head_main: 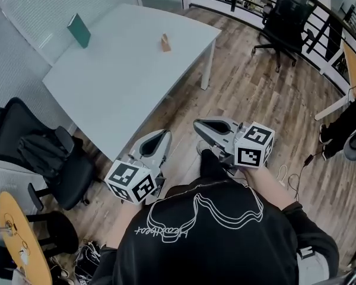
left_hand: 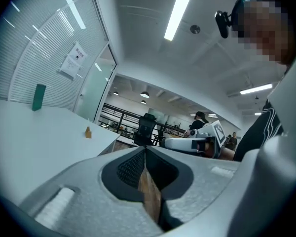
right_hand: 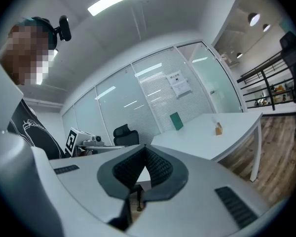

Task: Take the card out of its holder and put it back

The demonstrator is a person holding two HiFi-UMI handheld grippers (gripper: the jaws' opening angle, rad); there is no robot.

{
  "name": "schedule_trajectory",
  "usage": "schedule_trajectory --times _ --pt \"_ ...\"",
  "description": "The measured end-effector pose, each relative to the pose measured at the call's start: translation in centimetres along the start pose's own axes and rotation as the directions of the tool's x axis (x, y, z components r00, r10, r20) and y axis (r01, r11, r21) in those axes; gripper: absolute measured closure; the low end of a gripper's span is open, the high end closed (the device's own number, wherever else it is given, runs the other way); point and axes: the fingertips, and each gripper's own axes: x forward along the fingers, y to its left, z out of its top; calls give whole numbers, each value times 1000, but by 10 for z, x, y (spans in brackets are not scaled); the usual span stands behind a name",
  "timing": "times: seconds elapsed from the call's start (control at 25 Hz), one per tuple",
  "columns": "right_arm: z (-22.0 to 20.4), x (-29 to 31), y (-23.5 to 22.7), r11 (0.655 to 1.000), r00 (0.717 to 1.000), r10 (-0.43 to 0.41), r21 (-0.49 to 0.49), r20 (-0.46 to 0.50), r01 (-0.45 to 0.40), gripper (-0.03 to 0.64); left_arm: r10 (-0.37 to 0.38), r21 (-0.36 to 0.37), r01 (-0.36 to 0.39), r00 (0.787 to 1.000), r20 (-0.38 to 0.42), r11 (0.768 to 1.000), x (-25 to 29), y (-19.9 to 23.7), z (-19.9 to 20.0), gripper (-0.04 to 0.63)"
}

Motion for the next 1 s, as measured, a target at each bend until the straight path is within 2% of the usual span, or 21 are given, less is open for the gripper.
schedule_trajectory --times 0.12,0.24,0.52,0.64,0.76,1.0 --pt "3 18 -32 1000 999 27 16 -19 -26 611 50 -46 -50 999 7 998 21 31 3 581" --pt "14 32 -74 999 999 34 1 -38 -34 611 74 -48 -74 997 -7 996 54 55 11 581" --pt "60 59 -196 996 995 84 28 -44 -83 611 130 -38 -131 991 -27 991 171 113 41 581" --pt "81 68 -245 995 994 97 40 -51 -95 611 190 -66 -191 981 -32 979 221 145 54 581" --pt "99 74 -281 993 991 112 40 -70 -109 611 216 -103 -219 976 -39 970 263 167 66 581" --pt "123 77 -329 990 986 138 -4 -88 -139 611 262 -63 -264 964 -32 963 311 186 84 581"
